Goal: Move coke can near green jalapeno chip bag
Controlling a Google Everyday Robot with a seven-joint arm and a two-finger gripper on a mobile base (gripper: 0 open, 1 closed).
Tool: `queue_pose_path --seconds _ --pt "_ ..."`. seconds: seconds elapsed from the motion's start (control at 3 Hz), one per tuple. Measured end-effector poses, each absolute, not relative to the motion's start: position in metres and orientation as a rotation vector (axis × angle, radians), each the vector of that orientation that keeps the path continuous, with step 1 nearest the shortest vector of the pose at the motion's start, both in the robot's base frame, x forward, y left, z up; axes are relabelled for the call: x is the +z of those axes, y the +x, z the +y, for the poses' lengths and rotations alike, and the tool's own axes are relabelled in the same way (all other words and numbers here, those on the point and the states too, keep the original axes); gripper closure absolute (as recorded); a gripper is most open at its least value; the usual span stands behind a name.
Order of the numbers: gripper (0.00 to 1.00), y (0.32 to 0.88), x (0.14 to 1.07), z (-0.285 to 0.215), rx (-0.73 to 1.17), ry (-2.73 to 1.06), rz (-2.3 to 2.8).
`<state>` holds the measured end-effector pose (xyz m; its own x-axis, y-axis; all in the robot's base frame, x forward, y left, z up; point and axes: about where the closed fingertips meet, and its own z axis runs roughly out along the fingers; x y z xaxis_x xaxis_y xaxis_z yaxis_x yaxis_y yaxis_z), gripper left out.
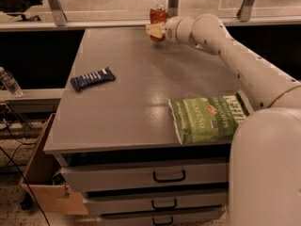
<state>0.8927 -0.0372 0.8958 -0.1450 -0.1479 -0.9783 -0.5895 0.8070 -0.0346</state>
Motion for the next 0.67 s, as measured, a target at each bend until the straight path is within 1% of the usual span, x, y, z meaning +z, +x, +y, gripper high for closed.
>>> queue_pose_path --seconds 0.33,0.67 --pt "1.00 0.8371 0.9303 -0.0976 0.397 -0.594 1.673" --pt "1.00 0.8371 0.9303 -0.0975 0.397 -0.594 1.673"
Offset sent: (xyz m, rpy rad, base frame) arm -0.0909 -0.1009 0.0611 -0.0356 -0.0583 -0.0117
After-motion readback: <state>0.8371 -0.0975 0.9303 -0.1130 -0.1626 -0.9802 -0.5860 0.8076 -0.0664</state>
